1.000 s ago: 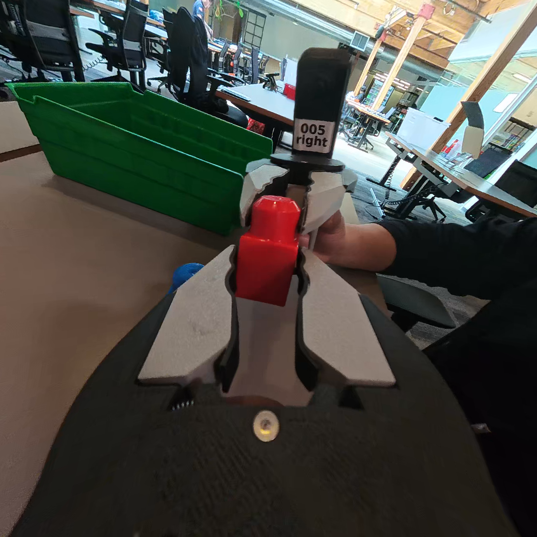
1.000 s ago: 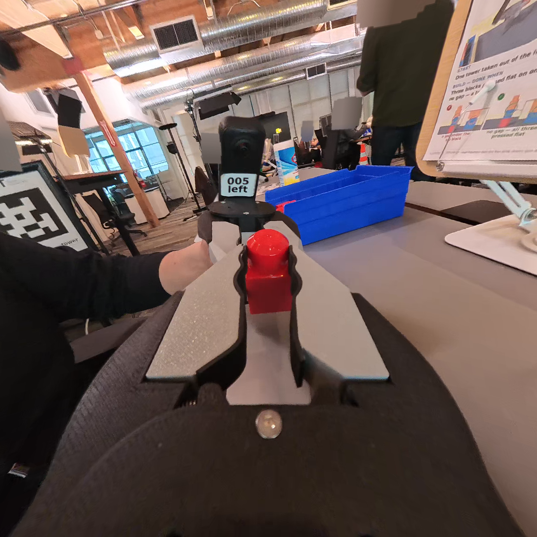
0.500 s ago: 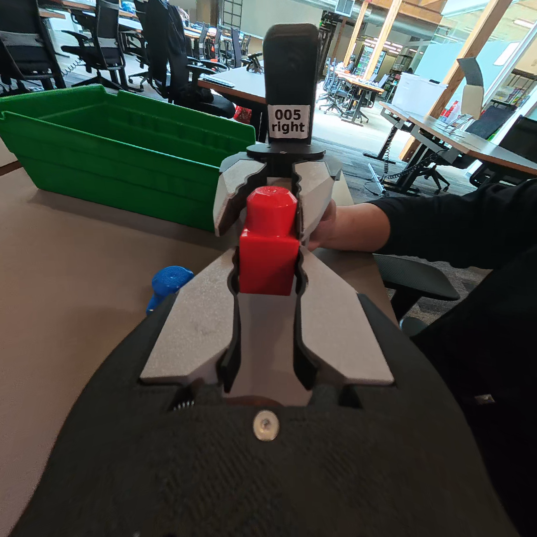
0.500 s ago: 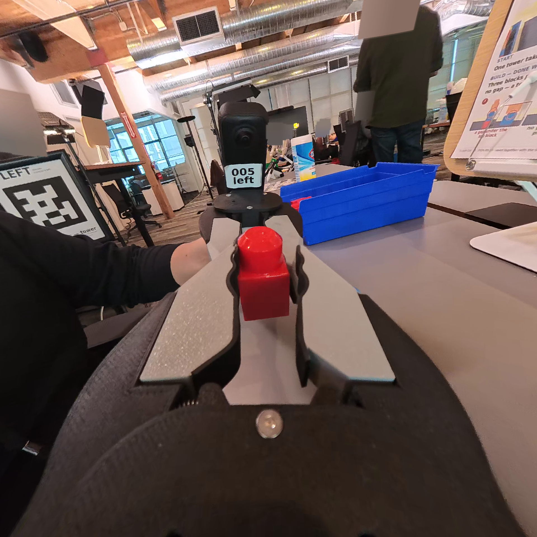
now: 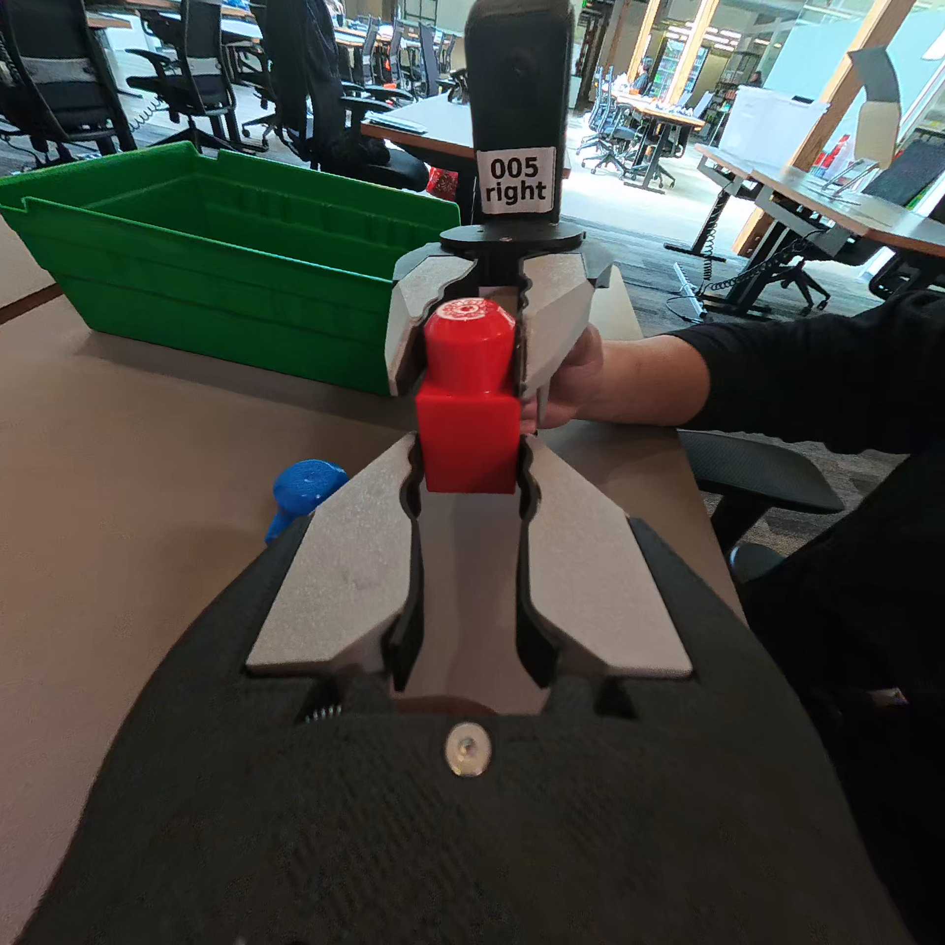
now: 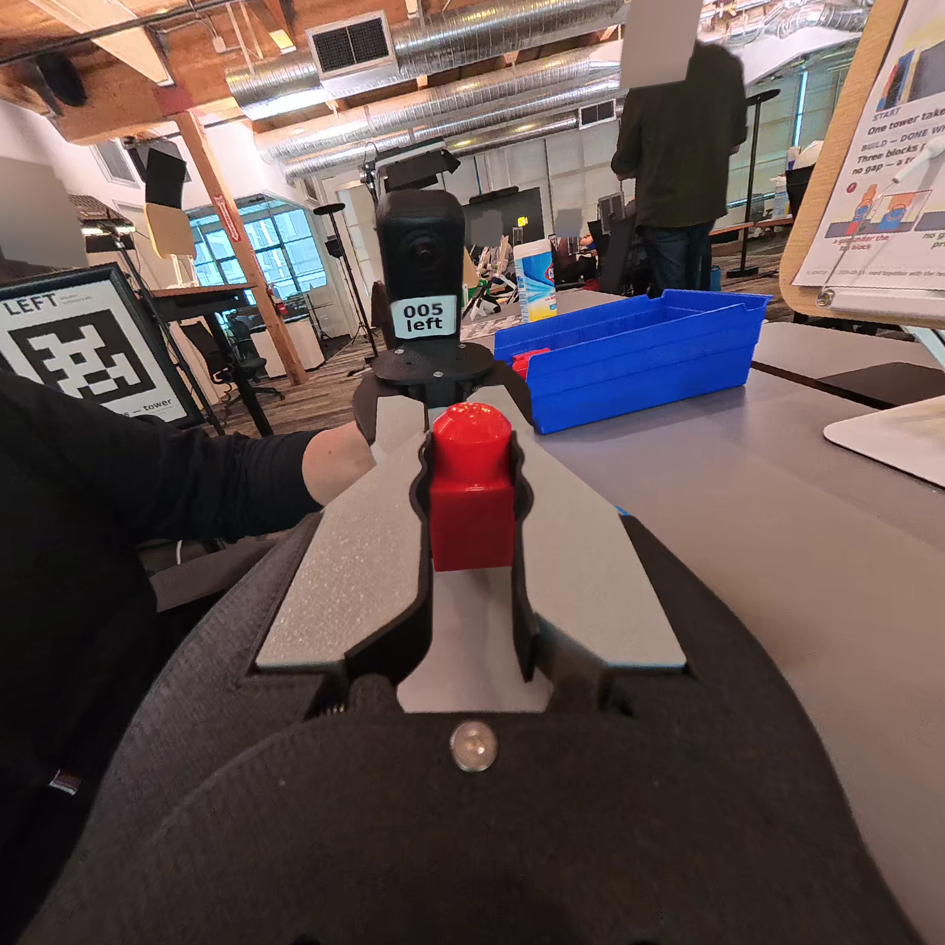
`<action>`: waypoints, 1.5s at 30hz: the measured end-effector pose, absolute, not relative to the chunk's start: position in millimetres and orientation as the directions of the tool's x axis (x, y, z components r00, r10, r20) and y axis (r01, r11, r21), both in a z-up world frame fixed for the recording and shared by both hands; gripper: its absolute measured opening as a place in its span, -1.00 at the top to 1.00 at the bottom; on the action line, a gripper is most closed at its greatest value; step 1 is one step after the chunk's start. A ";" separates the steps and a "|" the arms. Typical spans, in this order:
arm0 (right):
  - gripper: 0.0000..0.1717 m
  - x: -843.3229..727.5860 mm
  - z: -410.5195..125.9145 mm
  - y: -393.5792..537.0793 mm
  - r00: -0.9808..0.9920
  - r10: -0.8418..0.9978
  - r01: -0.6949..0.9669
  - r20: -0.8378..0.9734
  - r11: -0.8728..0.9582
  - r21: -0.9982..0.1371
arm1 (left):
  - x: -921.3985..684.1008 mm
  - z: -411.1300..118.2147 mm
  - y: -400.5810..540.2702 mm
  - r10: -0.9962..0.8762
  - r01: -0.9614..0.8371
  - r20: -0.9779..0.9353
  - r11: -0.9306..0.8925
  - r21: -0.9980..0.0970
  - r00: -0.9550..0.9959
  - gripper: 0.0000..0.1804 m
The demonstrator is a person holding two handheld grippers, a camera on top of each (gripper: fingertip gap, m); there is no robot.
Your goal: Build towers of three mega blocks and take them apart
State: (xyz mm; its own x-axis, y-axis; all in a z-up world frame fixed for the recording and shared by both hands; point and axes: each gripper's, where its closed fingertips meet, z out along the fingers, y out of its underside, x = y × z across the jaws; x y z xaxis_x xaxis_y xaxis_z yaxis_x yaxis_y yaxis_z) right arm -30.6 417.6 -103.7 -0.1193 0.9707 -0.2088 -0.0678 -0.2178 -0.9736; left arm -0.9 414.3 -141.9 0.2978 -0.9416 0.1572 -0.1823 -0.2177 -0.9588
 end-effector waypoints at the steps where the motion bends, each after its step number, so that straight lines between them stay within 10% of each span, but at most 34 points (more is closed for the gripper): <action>1: 0.70 -30.6 -103.8 417.8 -0.112 0.972 -0.066 -0.205 -0.213 -0.975 | -1.1 -142.4 414.7 -0.941 -0.184 0.160 -0.221 -0.958 0.298 0.62; 14: 0.41 -32.5 -112.7 413.1 -0.185 0.943 -0.011 -0.276 -0.283 -0.959 | -1.1 -136.2 407.9 -0.953 -0.163 0.175 -0.219 -0.962 0.249 0.62; 45: 0.62 -33.9 -107.8 409.2 -0.131 0.978 -0.037 -0.160 -0.166 -0.985 | 6.4 -125.2 411.8 -0.949 0.008 0.186 -0.190 -0.982 0.254 0.62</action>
